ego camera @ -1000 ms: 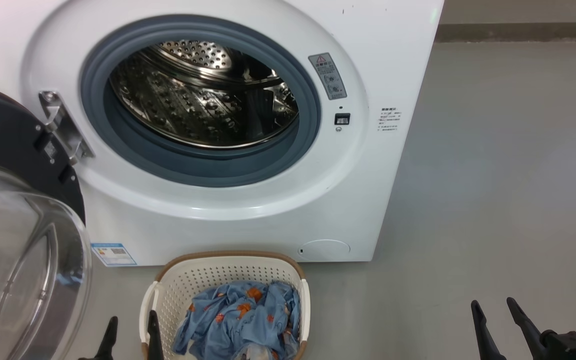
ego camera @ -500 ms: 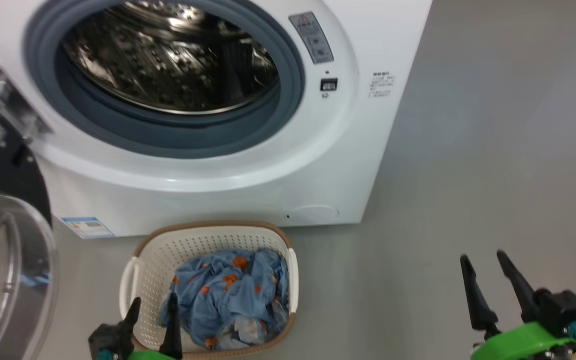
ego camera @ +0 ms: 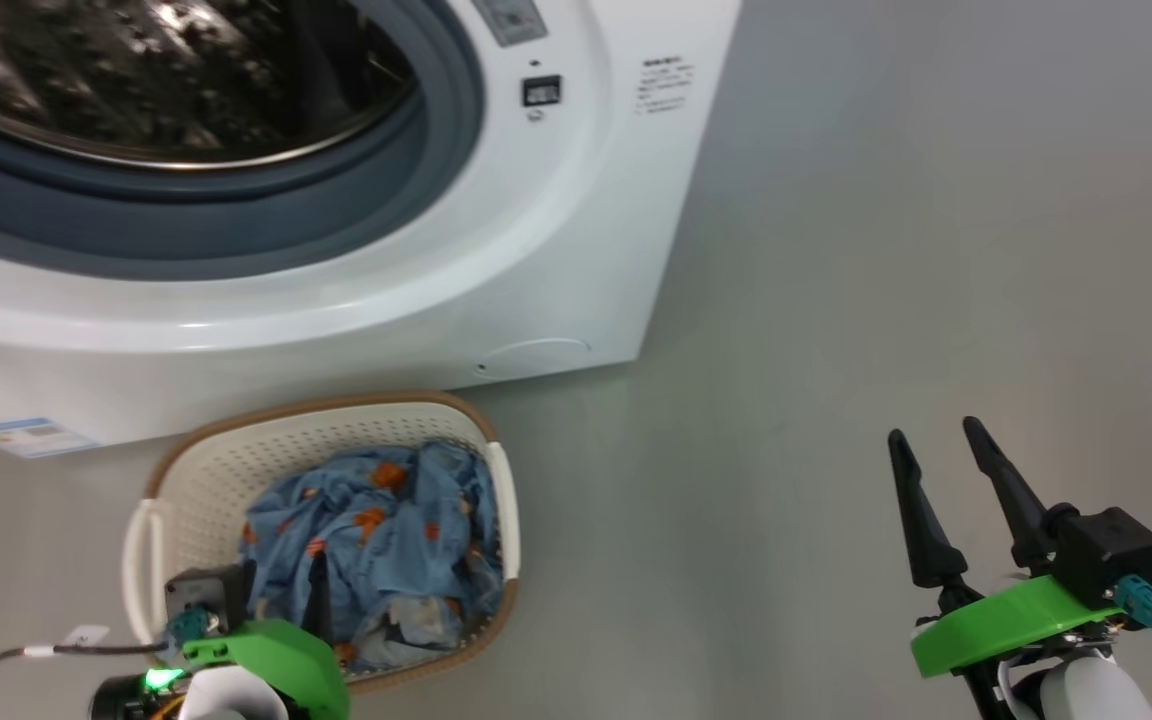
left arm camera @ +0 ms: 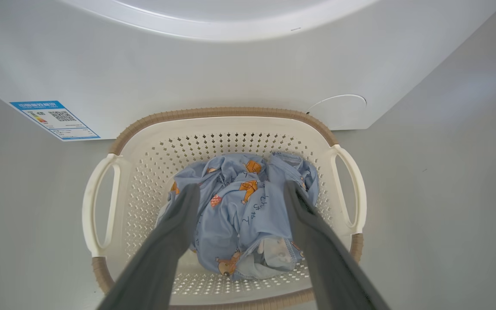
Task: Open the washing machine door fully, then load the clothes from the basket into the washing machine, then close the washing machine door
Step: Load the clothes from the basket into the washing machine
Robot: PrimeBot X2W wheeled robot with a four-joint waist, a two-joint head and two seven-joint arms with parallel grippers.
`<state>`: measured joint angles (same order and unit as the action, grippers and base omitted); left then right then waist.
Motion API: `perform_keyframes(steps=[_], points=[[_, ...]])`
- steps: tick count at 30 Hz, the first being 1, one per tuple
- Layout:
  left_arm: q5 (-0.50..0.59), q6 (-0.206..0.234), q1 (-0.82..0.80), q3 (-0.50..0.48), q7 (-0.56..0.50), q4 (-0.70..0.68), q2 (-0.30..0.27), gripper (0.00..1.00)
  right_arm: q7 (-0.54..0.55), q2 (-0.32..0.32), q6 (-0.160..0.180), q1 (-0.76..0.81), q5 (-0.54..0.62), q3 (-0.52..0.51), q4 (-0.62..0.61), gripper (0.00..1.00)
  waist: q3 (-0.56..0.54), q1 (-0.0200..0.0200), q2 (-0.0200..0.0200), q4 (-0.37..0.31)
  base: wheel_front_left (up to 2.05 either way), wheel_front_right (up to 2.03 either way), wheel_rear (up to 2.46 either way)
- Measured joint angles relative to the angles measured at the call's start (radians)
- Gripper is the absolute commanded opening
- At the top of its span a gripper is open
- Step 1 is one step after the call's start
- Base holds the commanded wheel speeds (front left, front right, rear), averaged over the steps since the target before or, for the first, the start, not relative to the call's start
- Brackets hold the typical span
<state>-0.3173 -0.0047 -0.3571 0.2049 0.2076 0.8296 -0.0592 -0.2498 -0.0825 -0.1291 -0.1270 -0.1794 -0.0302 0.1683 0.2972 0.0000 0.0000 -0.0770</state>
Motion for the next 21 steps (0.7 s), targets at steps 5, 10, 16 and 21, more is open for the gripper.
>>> perform_keyframes(steps=[5,10,16,21], points=[[0.013,0.009,-0.07,0.01,-0.01,0.107,-0.004,1.0,0.0,0.004,0.0,-0.024,-0.002,0.019,-0.005,1.0,0.042,0.0001,0.0,-0.045,0.0,0.0,0.0],[0.013,-0.01,-0.135,0.019,-0.023,0.201,-0.01,1.0,0.0,0.012,0.0,-0.065,-0.008,0.042,-0.016,1.0,0.086,0.0,0.0,-0.084,0.0,0.0,0.0],[-0.023,-0.046,-0.207,0.004,-0.066,0.316,-0.036,1.0,0.0,0.018,0.0,-0.097,-0.013,0.061,-0.053,1.0,0.143,0.0,0.0,-0.137,0.0,0.0,0.0],[-0.048,-0.053,-0.26,-0.012,-0.096,0.379,-0.042,1.0,0.0,0.021,0.0,-0.116,-0.016,0.08,-0.088,1.0,0.193,0.0,0.0,-0.165,0.0,0.0,0.0]])
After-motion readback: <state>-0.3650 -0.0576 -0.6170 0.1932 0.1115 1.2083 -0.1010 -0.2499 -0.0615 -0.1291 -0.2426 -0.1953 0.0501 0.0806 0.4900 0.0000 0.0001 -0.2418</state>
